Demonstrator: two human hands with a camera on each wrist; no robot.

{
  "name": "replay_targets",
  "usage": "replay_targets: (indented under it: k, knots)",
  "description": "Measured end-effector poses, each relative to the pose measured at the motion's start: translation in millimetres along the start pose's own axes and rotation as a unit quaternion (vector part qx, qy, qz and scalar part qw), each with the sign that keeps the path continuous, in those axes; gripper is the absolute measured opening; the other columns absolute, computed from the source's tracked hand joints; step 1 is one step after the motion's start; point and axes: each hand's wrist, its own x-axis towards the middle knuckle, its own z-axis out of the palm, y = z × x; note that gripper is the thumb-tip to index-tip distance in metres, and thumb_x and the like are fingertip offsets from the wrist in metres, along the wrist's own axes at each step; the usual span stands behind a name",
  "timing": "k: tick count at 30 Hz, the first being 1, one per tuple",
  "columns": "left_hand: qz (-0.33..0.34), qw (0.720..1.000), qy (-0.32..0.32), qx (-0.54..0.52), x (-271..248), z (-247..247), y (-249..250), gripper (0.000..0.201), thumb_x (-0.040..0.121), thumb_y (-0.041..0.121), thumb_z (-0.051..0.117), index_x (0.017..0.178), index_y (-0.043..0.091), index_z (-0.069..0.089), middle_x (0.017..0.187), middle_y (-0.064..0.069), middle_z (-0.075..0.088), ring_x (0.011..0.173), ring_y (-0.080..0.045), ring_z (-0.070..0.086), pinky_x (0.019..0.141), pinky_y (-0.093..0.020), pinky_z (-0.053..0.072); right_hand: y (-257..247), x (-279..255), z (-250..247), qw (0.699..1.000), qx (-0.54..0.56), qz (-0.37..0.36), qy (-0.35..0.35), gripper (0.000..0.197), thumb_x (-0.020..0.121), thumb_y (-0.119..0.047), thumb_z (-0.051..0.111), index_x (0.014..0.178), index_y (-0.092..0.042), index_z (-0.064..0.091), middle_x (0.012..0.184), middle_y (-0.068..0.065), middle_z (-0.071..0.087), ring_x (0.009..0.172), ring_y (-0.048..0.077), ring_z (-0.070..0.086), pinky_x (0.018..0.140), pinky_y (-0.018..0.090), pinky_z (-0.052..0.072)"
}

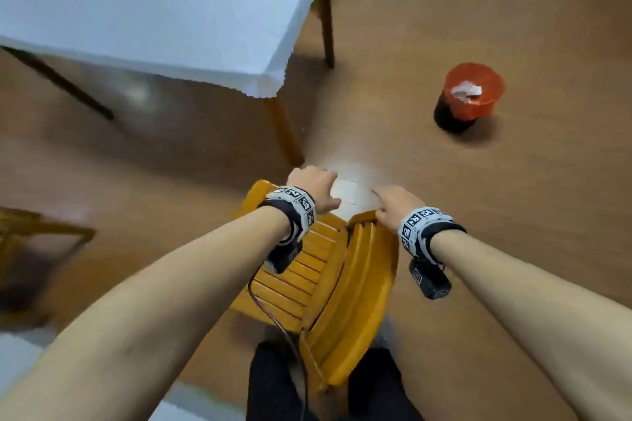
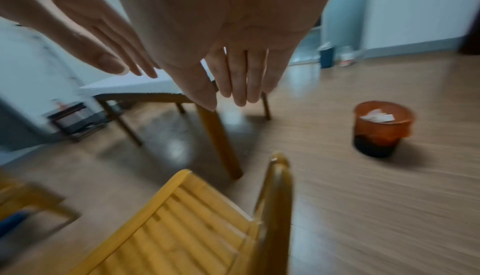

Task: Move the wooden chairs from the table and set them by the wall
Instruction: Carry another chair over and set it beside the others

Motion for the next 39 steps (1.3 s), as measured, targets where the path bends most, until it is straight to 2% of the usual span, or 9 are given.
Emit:
replay_targets:
  k: [6, 12, 17, 20, 23, 29, 32, 34, 39]
  knots:
    - [-0.156, 0.985, 0.025, -0.069, -102, 30, -20, 0.044, 0.087, 0.052, 0.056, 0.118, 0.021, 0.061, 0.112, -0.002, 0.065, 0.103, -0.025, 0.062, 0.076, -0.036, 0.048, -50, -13, 11, 0.985, -0.083, -0.137, -0.057, 0.037, 0.096, -0.019, 0.054, 0.132, -0.012, 0.056, 0.132, 0.009, 0.059, 0.116, 0.027, 0.059, 0.095, 0.043, 0.053]
    - [-0.256, 0.957, 0.026, -0.133, -183, 90, -15, 0.046, 0.09, 0.054, 0.054, 0.122, 0.022, 0.06, 0.114, -0.001, 0.064, 0.106, -0.024, 0.059, 0.08, -0.037, 0.047, -66, -44, 20, 0.97, -0.149, -0.176, -0.072, 0.049, 0.099, -0.02, 0.053, 0.146, -0.015, 0.046, 0.144, 0.006, 0.052, 0.128, 0.023, 0.052, 0.103, 0.037, 0.048]
    - [-0.274, 0.947, 0.013, -0.166, -207, 137, 22, 0.04, 0.091, 0.051, 0.054, 0.113, 0.018, 0.06, 0.104, -0.002, 0.064, 0.098, -0.024, 0.06, 0.073, -0.035, 0.045, -51, -80, 42, 0.961, -0.189, -0.192, -0.068, 0.047, 0.1, -0.012, 0.048, 0.147, -0.017, 0.045, 0.148, 0.006, 0.049, 0.129, 0.024, 0.052, 0.102, 0.034, 0.049]
    - [-0.263, 0.944, -0.01, -0.2, -209, 163, 55, 0.044, 0.089, 0.051, 0.056, 0.118, 0.018, 0.061, 0.105, -0.002, 0.065, 0.098, -0.023, 0.061, 0.076, -0.036, 0.051, -32, -96, 54, 0.956, -0.201, -0.196, -0.081, 0.051, 0.101, -0.013, 0.047, 0.151, -0.019, 0.04, 0.153, 0.005, 0.044, 0.134, 0.024, 0.047, 0.103, 0.035, 0.049]
    - [-0.261, 0.939, -0.026, -0.222, -205, 179, 83, 0.047, 0.09, 0.053, 0.055, 0.122, 0.018, 0.06, 0.107, -0.002, 0.065, 0.099, -0.023, 0.061, 0.073, -0.034, 0.048, -14, -98, 63, 0.953, -0.214, -0.191, -0.102, 0.054, 0.099, -0.014, 0.049, 0.152, -0.02, 0.038, 0.153, 0.005, 0.043, 0.136, 0.024, 0.046, 0.104, 0.038, 0.048]
    - [-0.291, 0.901, -0.058, -0.318, -196, 213, 129, 0.084, 0.085, 0.08, 0.039, 0.144, 0.022, 0.05, 0.14, -0.003, 0.057, 0.125, -0.025, 0.055, 0.096, -0.04, 0.05, 18, -65, 82, 0.911, -0.297, -0.261, -0.118, 0.045, 0.092, -0.015, 0.059, 0.136, -0.021, 0.053, 0.125, 0.0, 0.058, 0.111, 0.021, 0.055, 0.092, 0.036, 0.053]
    - [-0.302, 0.871, -0.099, -0.374, -190, 228, 156, 0.092, 0.081, 0.084, 0.042, 0.15, 0.024, 0.042, 0.152, -0.001, 0.045, 0.136, -0.026, 0.045, 0.108, -0.043, 0.039, 30, -43, 89, 0.881, -0.32, -0.324, -0.126, 0.044, 0.09, -0.015, 0.061, 0.132, -0.023, 0.055, 0.13, 0.0, 0.058, 0.118, 0.024, 0.052, 0.101, 0.039, 0.047]
    - [-0.312, 0.869, -0.108, -0.368, -182, 239, 172, 0.088, 0.083, 0.079, 0.048, 0.151, 0.024, 0.039, 0.151, -0.001, 0.045, 0.134, -0.025, 0.046, 0.108, -0.044, 0.04, 41, -30, 92, 0.865, -0.319, -0.365, -0.131, 0.047, 0.09, -0.012, 0.061, 0.135, -0.024, 0.053, 0.136, 0.0, 0.056, 0.124, 0.024, 0.05, 0.106, 0.04, 0.044]
    - [-0.384, 0.866, -0.103, -0.305, -158, 240, 192, 0.041, 0.091, 0.027, 0.06, 0.131, 0.021, 0.054, 0.125, -0.004, 0.063, 0.112, -0.026, 0.06, 0.088, -0.04, 0.051, 46, -1, 90, 0.82, -0.335, -0.442, -0.141, 0.041, 0.092, -0.012, 0.06, 0.131, -0.028, 0.057, 0.131, -0.002, 0.061, 0.121, 0.024, 0.055, 0.102, 0.039, 0.046]
